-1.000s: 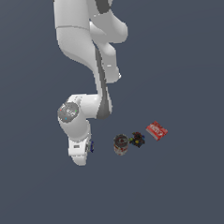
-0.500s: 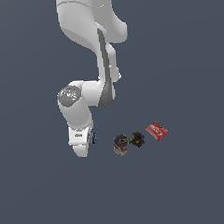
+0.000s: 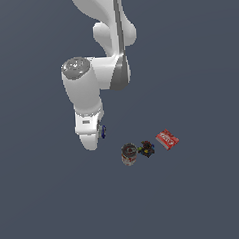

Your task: Pick up a designated object from a clutter of objects.

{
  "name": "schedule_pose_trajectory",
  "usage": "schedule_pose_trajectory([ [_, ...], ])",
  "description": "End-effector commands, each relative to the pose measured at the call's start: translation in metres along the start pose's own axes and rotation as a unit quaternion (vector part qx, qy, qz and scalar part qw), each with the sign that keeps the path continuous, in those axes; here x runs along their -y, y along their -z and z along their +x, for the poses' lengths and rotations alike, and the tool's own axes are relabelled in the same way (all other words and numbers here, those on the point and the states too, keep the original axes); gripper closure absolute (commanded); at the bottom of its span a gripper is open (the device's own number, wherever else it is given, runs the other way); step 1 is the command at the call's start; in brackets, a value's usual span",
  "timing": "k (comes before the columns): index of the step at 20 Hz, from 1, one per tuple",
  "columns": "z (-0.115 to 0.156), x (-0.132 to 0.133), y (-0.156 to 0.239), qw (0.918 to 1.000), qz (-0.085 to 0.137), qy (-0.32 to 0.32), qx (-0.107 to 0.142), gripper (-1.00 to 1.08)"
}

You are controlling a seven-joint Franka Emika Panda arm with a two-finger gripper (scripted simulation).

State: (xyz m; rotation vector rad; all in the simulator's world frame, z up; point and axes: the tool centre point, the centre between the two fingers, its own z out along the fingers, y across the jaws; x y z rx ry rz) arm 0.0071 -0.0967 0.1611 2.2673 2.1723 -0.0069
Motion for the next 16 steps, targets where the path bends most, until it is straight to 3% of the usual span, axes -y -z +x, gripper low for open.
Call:
schedule_pose_trajectory([
  [1, 0.007, 0.008, 0.022, 1.0, 0.0, 0.0, 0.0, 1.08],
  [16, 0.045, 0.05, 0.155, 1.0, -0.001, 0.0, -0.003, 1.08],
])
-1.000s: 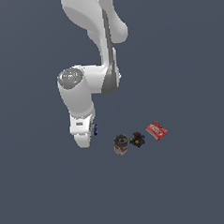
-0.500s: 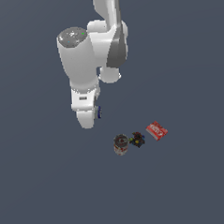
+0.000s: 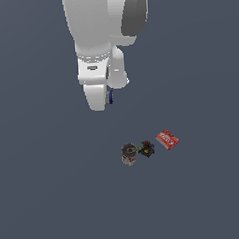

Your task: Pick up a designated object from a clutter of objects.

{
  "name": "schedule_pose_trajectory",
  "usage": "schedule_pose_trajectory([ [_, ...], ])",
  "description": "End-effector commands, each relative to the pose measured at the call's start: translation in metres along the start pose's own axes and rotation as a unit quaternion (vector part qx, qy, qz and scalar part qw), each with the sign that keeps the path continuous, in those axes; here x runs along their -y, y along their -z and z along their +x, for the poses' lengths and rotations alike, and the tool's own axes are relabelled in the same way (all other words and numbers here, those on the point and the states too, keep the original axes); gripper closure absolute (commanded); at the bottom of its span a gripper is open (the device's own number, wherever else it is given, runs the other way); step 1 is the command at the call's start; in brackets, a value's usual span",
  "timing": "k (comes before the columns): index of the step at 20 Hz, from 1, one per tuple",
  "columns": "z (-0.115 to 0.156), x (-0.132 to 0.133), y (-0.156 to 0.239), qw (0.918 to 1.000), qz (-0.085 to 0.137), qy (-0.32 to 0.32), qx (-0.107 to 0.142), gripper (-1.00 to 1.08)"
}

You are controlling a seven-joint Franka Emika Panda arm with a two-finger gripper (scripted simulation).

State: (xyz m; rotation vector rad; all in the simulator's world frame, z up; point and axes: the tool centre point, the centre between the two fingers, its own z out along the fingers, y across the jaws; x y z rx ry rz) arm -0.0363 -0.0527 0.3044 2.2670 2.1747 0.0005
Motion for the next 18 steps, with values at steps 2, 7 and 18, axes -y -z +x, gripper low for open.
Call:
schedule_pose_trajectory([
  [2, 0.007, 0.008, 0.025, 1.0, 0.0, 0.0, 0.0, 1.08],
  [7, 0.013, 0.015, 0.051, 1.0, 0.0, -0.001, 0.0, 1.08],
  [18, 0.016, 0.017, 0.065, 1.0, 0.0, -0.001, 0.0, 1.08],
])
